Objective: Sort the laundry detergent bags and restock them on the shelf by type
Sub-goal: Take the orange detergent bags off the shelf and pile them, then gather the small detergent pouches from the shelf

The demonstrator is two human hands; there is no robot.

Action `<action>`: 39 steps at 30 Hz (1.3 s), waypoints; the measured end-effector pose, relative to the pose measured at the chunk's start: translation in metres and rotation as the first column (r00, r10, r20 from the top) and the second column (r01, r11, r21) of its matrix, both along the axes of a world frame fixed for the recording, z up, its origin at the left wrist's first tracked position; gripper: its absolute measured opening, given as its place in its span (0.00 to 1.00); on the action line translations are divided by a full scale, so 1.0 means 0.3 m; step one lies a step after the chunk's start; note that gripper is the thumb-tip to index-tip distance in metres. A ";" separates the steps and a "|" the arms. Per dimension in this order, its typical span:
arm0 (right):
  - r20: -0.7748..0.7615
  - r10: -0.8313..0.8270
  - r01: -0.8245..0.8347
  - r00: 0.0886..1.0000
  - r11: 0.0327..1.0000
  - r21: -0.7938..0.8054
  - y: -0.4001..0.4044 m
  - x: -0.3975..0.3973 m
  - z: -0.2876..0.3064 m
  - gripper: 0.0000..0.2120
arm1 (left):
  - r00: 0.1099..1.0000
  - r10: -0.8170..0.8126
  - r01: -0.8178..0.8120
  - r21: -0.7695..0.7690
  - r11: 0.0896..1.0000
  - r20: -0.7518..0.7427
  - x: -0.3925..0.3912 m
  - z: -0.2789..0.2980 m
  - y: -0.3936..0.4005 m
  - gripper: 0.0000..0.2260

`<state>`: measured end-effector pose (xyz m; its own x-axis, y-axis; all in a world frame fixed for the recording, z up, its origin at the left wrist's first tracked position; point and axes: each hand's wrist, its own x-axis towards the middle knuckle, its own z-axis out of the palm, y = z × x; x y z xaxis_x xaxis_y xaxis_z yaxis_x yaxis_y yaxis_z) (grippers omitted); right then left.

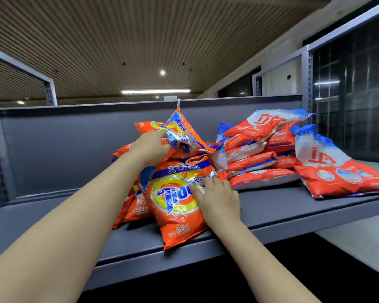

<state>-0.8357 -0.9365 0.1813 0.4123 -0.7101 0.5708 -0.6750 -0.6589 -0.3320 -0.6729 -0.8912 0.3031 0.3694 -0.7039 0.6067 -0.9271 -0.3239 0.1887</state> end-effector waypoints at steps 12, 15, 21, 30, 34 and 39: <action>0.167 0.177 -0.180 0.970 0.984 0.004 0.100 -0.062 0.012 0.20 | 0.988 0.142 -0.136 -0.084 0.987 0.064 -0.079 -0.072 0.282 0.14; 0.205 0.231 -0.232 0.951 0.973 -0.017 0.145 -0.061 0.027 0.18 | 0.990 0.142 -0.141 -0.128 0.982 0.003 -0.075 -0.118 0.389 0.14; 0.282 0.392 -0.400 0.876 0.916 -0.031 0.277 0.018 0.008 0.14 | 0.973 0.212 -0.225 -0.166 0.960 -0.089 -0.053 -0.226 0.619 0.12; 0.263 0.534 -0.532 0.803 0.842 -0.087 0.565 0.125 -0.063 0.13 | 0.939 0.326 -0.336 -0.094 0.937 -0.106 0.042 -0.381 1.005 0.12; 0.275 0.585 -0.599 0.763 0.800 -0.042 0.734 0.188 -0.111 0.14 | 0.929 0.343 -0.354 -0.055 0.934 -0.141 0.101 -0.454 1.217 0.11; 0.263 0.616 -0.646 0.743 0.763 0.038 0.978 0.309 -0.196 0.13 | 0.900 0.403 -0.408 0.008 0.913 -0.165 0.193 -0.563 1.498 0.10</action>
